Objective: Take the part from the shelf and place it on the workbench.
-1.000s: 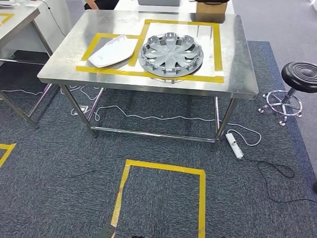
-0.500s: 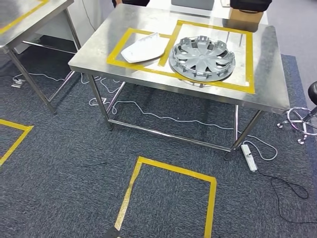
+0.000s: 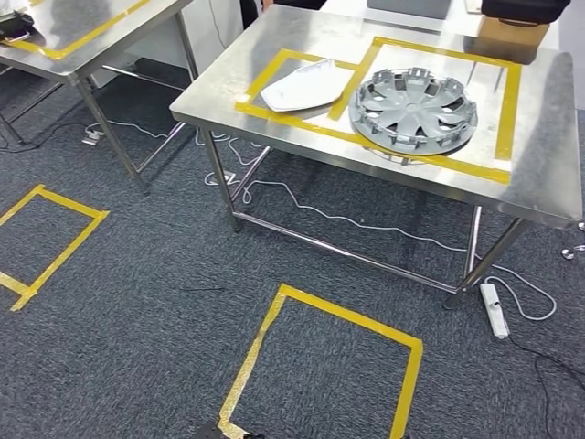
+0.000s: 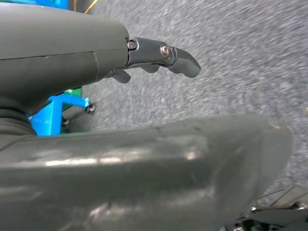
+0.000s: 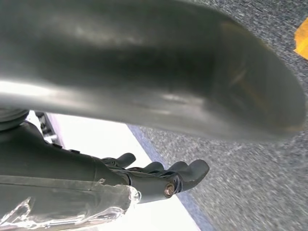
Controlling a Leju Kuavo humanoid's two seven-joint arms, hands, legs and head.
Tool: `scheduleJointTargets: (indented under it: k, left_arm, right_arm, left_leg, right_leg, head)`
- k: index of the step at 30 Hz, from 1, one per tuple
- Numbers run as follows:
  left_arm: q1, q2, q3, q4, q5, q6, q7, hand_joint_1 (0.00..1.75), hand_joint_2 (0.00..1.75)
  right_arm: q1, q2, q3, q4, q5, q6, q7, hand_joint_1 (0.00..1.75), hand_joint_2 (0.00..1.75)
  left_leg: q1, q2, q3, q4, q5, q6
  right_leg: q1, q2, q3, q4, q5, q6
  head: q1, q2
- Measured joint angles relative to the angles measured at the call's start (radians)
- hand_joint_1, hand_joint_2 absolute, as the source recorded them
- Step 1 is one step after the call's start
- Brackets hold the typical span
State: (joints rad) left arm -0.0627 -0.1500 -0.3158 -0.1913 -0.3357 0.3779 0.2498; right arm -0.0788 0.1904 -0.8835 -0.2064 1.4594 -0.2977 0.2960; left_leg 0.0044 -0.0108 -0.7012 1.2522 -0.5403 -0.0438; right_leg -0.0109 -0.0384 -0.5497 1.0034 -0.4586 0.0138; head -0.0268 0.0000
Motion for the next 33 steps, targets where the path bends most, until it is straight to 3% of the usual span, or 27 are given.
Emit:
scheduleJointTargets:
  k: [1, 3, 5, 7, 8, 10, 12, 13, 14, 15, 16, 18, 19, 21, 23, 25, 27, 29, 30, 31, 33]
  left_arm:
    - [0.001, 0.000, 0.000, 0.000, -0.001, 0.000, 0.000, 0.00, 0.00]
    - [-0.001, 0.001, -0.001, 0.000, -0.003, 0.002, -0.002, 0.00, 0.00]
    - [-0.005, 0.000, -0.002, 0.000, -0.004, 0.005, -0.005, 0.00, 0.00]
    - [-0.004, 0.000, -0.002, 0.000, -0.006, 0.007, -0.006, 0.00, 0.00]
    - [-0.002, 0.000, -0.002, 0.001, -0.009, 0.007, -0.006, 0.00, 0.00]
    - [0.000, -0.001, -0.005, 0.001, -0.015, 0.005, -0.006, 0.00, 0.00]
    - [-0.003, -0.002, -0.009, 0.001, -0.021, 0.004, -0.006, 0.00, 0.00]
    - [-0.003, -0.002, -0.011, 0.001, -0.023, 0.002, -0.006, 0.00, 0.00]
    - [-0.003, -0.002, -0.012, 0.001, -0.025, 0.001, -0.005, 0.00, 0.00]
    - [-0.002, -0.002, -0.014, 0.001, -0.026, -0.001, -0.004, 0.00, 0.00]
    - [-0.002, -0.002, -0.015, 0.002, -0.029, -0.004, -0.004, 0.00, 0.00]
    - [-0.002, -0.003, -0.019, 0.002, -0.035, -0.009, -0.003, 0.00, 0.00]
    - [-0.004, -0.002, -0.021, 0.002, -0.038, -0.012, -0.001, 0.00, 0.00]
    - [-0.005, -0.001, -0.027, 0.002, -0.046, -0.019, 0.005, 0.00, 0.00]
    - [-0.002, 0.000, -0.033, 0.003, -0.052, -0.024, 0.012, 0.00, 0.00]
    - [-0.002, 0.000, -0.037, 0.004, -0.056, -0.027, 0.015, 0.00, 0.00]
    - [-0.006, 0.000, -0.041, 0.004, -0.058, -0.029, 0.017, 0.00, 0.00]
    - [-0.007, 0.001, -0.043, 0.004, -0.059, -0.029, 0.017, 0.00, 0.00]
    - [-0.005, 0.001, -0.043, 0.004, -0.060, -0.029, 0.016, 0.00, 0.00]
    - [-0.003, 0.001, -0.044, 0.004, -0.060, -0.029, 0.017, 0.00, 0.00]
    - [-0.002, 0.002, -0.045, 0.004, -0.062, -0.029, 0.016, 0.00, 0.00]
  right_arm:
    - [-0.001, 0.000, 0.001, 0.000, 0.000, 0.000, 0.000, 0.00, 0.00]
    - [-0.002, 0.000, 0.002, 0.000, 0.000, -0.001, 0.000, 0.00, 0.00]
    - [-0.002, -0.001, 0.002, 0.000, -0.001, -0.001, 0.001, 0.00, 0.00]
    - [-0.004, -0.001, 0.002, 0.000, -0.003, 0.006, 0.008, 0.00, 0.00]
    - [-0.005, -0.001, 0.002, 0.000, -0.005, 0.014, 0.014, 0.00, 0.00]
    - [-0.005, -0.001, 0.002, 0.000, -0.009, 0.029, 0.024, 0.00, 0.00]
    - [-0.002, -0.001, 0.002, 0.000, -0.011, 0.038, 0.030, 0.00, 0.00]
    - [0.000, -0.001, 0.002, 0.000, -0.012, 0.041, 0.032, 0.00, 0.00]
    - [0.001, -0.001, 0.002, 0.000, -0.012, 0.043, 0.033, 0.00, 0.00]
    - [0.001, -0.001, 0.002, 0.000, -0.012, 0.044, 0.034, 0.00, 0.00]
    - [0.001, -0.001, 0.002, 0.000, -0.012, 0.047, 0.035, 0.00, 0.00]
    - [0.001, -0.001, 0.002, 0.000, -0.012, 0.051, 0.034, 0.00, 0.00]
    - [0.001, -0.001, 0.002, 0.000, -0.012, 0.054, 0.034, 0.00, 0.00]
    - [-0.001, -0.001, 0.001, 0.000, -0.013, 0.059, 0.033, 0.00, 0.00]
    - [-0.002, -0.001, 0.000, 0.000, -0.013, 0.062, 0.034, 0.00, 0.00]
    - [-0.002, -0.001, 0.000, 0.000, -0.012, 0.066, 0.036, 0.00, 0.00]
    - [0.000, -0.001, 0.000, 0.000, -0.011, 0.069, 0.039, 0.00, 0.00]
    - [0.002, -0.001, 0.000, 0.000, -0.012, 0.070, 0.041, 0.00, 0.00]
    - [0.002, -0.001, 0.000, 0.000, -0.012, 0.070, 0.041, 0.00, 0.00]
    - [0.001, -0.001, 0.000, 0.000, -0.012, 0.070, 0.041, 0.00, 0.00]
    - [-0.002, -0.001, 0.000, 0.000, -0.013, 0.070, 0.041, 0.00, 0.00]
  left_leg:
    - [0.001, 0.007, 0.027, -0.049, 0.032, 0.000]
    - [0.000, 0.047, 0.099, -0.183, 0.089, 0.003]
    - [-0.004, 0.073, 0.132, -0.254, 0.102, 0.014]
    - [-0.005, 0.059, 0.130, -0.261, 0.100, 0.030]
    - [-0.005, 0.050, 0.130, -0.262, 0.102, 0.036]
    - [-0.001, 0.031, 0.129, -0.264, 0.107, 0.049]
    - [-0.001, 0.010, 0.127, -0.264, 0.109, 0.056]
    - [-0.001, -0.002, 0.126, -0.264, 0.109, 0.058]
    - [-0.002, -0.015, 0.126, -0.264, 0.110, 0.058]
    - [-0.002, -0.028, 0.127, -0.264, 0.110, 0.058]
    - [-0.002, -0.041, 0.128, -0.263, 0.111, 0.057]
    - [-0.002, -0.066, 0.128, -0.261, 0.111, 0.051]
    - [-0.002, -0.077, 0.126, -0.260, 0.112, 0.046]
    - [-0.001, -0.096, 0.118, -0.260, 0.118, 0.033]
    - [0.004, -0.104, 0.112, -0.262, 0.121, 0.020]
    - [0.005, -0.066, 0.092, -0.223, 0.093, 0.011]
    - [0.006, -0.018, 0.035, -0.103, 0.028, 0.002]
    - [0.006, -0.004, -0.016, 0.006, -0.013, -0.004]
    - [0.006, -0.002, -0.020, 0.016, -0.007, -0.005]
    - [0.006, 0.000, -0.003, -0.012, 0.016, -0.004]
    - [0.003, 0.030, 0.065, -0.132, 0.078, 0.003]
  right_leg:
    - [0.000, -0.011, 0.001, 0.000, -0.001, 0.001]
    - [0.004, -0.030, 0.004, 0.003, -0.005, 0.009]
    - [0.012, -0.048, 0.006, 0.005, -0.010, 0.020]
    - [0.013, -0.065, 0.011, 0.002, -0.011, 0.029]
    - [0.011, -0.059, 0.010, 0.007, -0.018, 0.035]
    - [0.006, -0.018, -0.013, 0.066, -0.058, 0.044]
    - [0.005, 0.025, -0.073, 0.198, -0.124, 0.048]
    - [0.005, 0.032, -0.104, 0.261, -0.147, 0.048]
    - [0.005, 0.035, -0.123, 0.296, -0.152, 0.048]
    - [0.005, 0.037, -0.124, 0.294, -0.138, 0.047]
    - [0.004, 0.041, -0.106, 0.250, -0.105, 0.046]
    - [-0.002, 0.079, -0.042, 0.109, -0.038, 0.042]
    - [-0.005, 0.102, -0.017, 0.055, -0.020, 0.041]
    - [-0.007, 0.125, 0.000, 0.016, -0.017, 0.035]
    - [-0.005, 0.105, 0.000, 0.013, -0.011, 0.022]
    - [-0.006, 0.081, 0.002, 0.005, -0.005, 0.008]
    - [-0.005, 0.053, 0.001, 0.003, -0.004, 0.001]
    - [-0.003, 0.023, 0.000, 0.003, -0.005, -0.002]
    - [-0.001, 0.010, 0.000, 0.003, -0.006, -0.002]
    - [-0.001, -0.001, 0.001, 0.004, -0.006, -0.001]
    - [0.003, -0.021, 0.003, 0.004, -0.009, 0.003]
  head:
    - [0.000, 0.000]
    - [-0.002, 0.000]
    - [0.000, 0.000]
    - [0.004, 0.000]
    - [0.006, 0.000]
    - [0.009, 0.000]
    - [0.013, 0.000]
    - [0.014, 0.000]
    - [0.015, 0.000]
    - [0.015, 0.000]
    - [0.015, 0.000]
    - [0.015, 0.000]
    - [0.015, 0.000]
    - [0.015, 0.000]
    - [0.015, 0.000]
    - [0.010, 0.000]
    - [0.005, 0.000]
    - [0.005, 0.000]
    - [0.005, 0.000]
    - [0.005, 0.000]
    - [0.004, 0.000]
